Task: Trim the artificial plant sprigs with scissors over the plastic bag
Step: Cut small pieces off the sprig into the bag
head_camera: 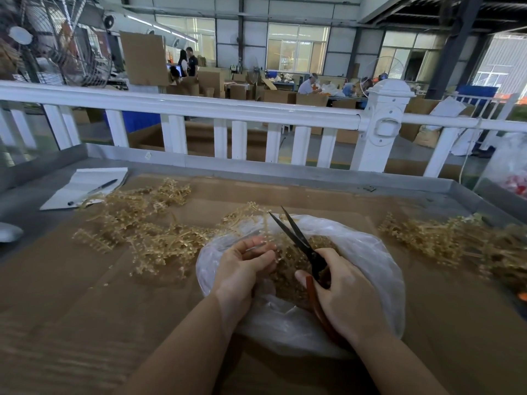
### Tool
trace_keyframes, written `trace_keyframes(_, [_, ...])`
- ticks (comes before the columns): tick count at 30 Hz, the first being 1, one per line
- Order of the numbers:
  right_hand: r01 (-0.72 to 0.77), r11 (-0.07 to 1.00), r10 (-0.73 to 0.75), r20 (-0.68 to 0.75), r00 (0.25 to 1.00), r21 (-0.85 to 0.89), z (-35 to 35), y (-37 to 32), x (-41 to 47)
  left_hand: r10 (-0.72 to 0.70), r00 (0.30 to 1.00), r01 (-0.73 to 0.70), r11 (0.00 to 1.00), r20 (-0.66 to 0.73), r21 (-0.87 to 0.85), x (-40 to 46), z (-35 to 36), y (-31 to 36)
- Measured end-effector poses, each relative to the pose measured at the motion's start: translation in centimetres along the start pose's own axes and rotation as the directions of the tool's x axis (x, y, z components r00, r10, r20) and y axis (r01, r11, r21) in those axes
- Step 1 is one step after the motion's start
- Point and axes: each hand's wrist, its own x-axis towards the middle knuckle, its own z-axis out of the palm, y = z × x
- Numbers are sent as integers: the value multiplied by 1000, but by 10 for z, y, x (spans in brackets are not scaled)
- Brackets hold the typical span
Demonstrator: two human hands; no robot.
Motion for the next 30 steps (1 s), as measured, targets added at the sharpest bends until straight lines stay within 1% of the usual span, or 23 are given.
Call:
trace_keyframes(4, [0,999,0,-5,1000,51,-5,0,2,2,1000,-2,1000,7,17,-2,1,1])
trace_keyframes(9, [-1,998,-1,20,1000,68,-10,-1,4,12,1000,-12,1000,8,3,-3,0,2])
trace_keyframes(12, [2,999,-3,36,999,41,-11,-3,3,-30,1000,30,999,-1,-32,-2,-1,3])
trace_keyframes(15, [38,999,-39,78,996,16,-12,-7,2,-70,997,71,996,17,-57,-1,1,3])
trace_keyframes(22, [107,993,-97,175,980,-48,-13,-8,-2,-64,998,63,997,-12,-47,2,6,3])
trace_keyframes(27, [127,991,-116,180,977,-50,-11,-7,-3,-63,997,59,994,-38,-89,0,8,4])
trace_keyframes(30, [129,990,-116,184,976,-61,-9,-6,-3,-67,995,57,991,-76,-122,0,9,4])
